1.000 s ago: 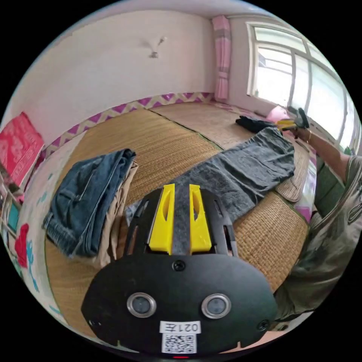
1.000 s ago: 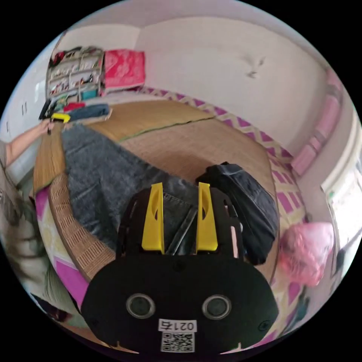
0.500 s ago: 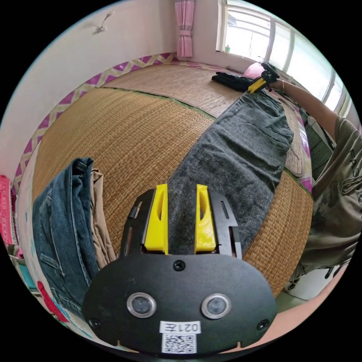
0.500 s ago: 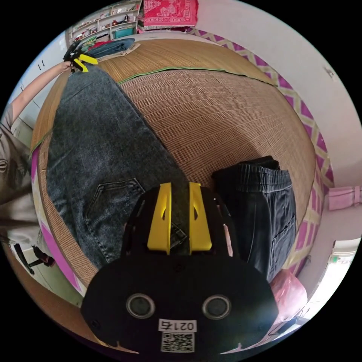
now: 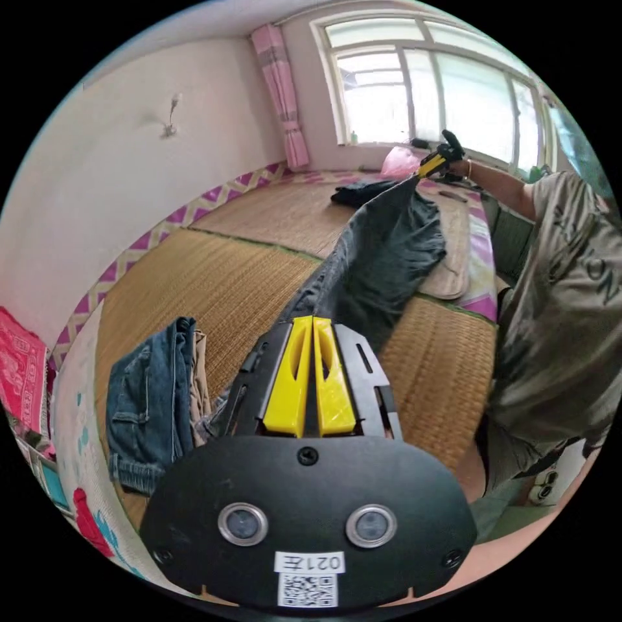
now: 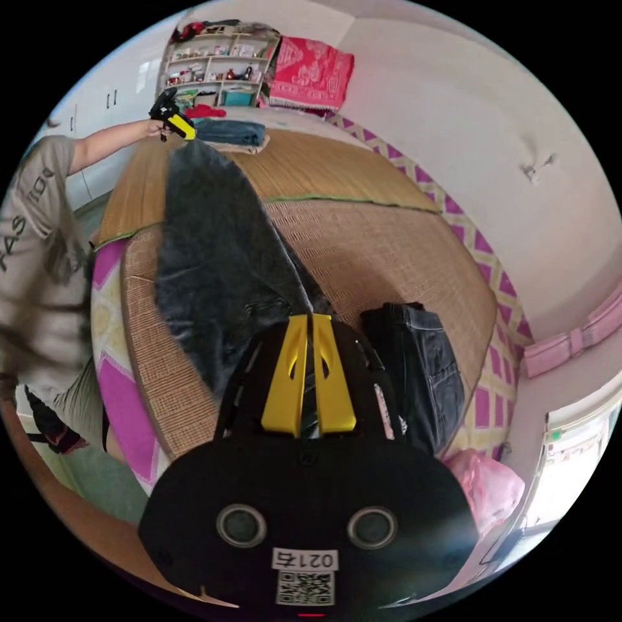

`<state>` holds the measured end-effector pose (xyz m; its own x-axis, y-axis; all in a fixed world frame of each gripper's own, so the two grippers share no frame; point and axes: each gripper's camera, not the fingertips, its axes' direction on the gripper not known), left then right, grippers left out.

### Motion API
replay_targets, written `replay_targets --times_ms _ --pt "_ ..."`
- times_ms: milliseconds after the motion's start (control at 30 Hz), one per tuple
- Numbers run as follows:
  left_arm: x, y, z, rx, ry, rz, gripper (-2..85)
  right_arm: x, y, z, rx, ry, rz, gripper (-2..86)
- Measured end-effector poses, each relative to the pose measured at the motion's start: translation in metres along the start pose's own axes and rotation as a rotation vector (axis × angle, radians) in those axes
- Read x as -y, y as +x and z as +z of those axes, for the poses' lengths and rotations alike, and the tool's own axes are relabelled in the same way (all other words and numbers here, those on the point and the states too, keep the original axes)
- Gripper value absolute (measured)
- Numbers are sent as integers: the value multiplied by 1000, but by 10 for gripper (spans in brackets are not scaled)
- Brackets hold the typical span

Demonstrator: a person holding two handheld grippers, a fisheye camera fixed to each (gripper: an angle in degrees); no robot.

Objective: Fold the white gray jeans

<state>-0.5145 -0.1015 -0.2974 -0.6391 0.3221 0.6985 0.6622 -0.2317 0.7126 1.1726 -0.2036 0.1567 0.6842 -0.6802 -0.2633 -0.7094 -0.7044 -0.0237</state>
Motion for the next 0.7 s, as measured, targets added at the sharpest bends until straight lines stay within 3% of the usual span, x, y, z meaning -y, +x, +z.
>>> replay_targets --times_ms 67,233,333,467,700 --pt "-33 60 -84 7 108 -38 -10 -49 -42 -66 -37 76 1 -7" --pt "-104 186 -169 23 182 -101 -10 -158 -139 -154 -55 93 35 -7" --pt "-147 220 -154 -16 136 -194 -10 -215 -185 -156 -5 24 69 -7" --pt "-211 216 -95 -144 102 -385 -10 -291 -220 -86 75 -145 121 -7" --pt "-238 192 -89 -210 137 -494 -9 -392 -193 -82 138 3 319 1"
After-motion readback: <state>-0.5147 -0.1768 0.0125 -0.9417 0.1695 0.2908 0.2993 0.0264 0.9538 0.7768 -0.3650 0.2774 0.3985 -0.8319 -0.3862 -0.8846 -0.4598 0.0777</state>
